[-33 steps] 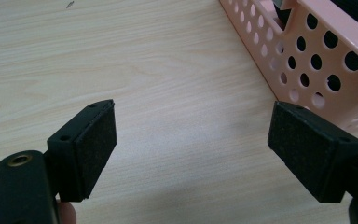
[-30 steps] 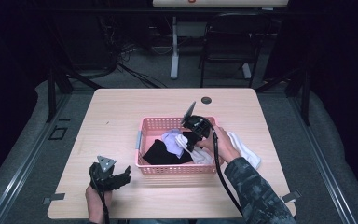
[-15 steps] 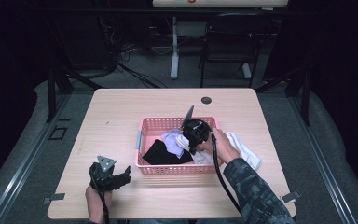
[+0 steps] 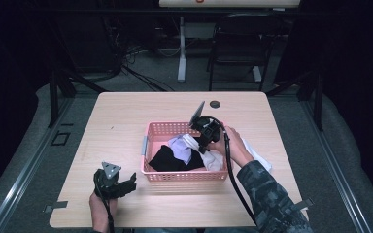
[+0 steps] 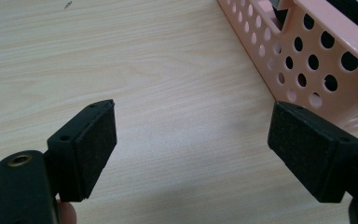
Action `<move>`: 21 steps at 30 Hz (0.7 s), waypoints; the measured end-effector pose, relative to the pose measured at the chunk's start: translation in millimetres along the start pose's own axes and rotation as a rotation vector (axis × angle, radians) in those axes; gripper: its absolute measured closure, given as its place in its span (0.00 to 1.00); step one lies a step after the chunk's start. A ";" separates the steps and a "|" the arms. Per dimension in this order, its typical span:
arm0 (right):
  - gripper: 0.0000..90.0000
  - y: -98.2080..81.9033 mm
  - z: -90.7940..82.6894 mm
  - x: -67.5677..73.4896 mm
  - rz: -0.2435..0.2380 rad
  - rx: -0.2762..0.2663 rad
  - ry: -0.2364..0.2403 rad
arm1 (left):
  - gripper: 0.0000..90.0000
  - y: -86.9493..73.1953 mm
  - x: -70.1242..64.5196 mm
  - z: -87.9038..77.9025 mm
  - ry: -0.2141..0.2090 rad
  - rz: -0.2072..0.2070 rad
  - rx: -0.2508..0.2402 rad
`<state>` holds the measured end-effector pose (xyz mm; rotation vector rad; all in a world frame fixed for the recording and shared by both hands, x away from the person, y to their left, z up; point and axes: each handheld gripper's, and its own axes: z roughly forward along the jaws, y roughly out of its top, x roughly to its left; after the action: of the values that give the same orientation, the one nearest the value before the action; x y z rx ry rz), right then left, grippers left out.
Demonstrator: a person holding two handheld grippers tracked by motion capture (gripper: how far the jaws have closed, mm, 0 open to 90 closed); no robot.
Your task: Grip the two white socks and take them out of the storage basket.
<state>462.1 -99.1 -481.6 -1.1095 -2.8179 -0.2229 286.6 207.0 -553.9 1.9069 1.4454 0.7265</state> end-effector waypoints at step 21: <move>0.91 4.9 -66.9 15.1 -0.047 -0.078 -0.030 | 0.17 0.0 -0.2 0.1 -0.004 -0.001 -0.001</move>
<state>457.4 -97.0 -413.0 -1.0710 -2.8866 -0.3252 286.6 206.8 -553.9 1.9056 1.4435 0.7223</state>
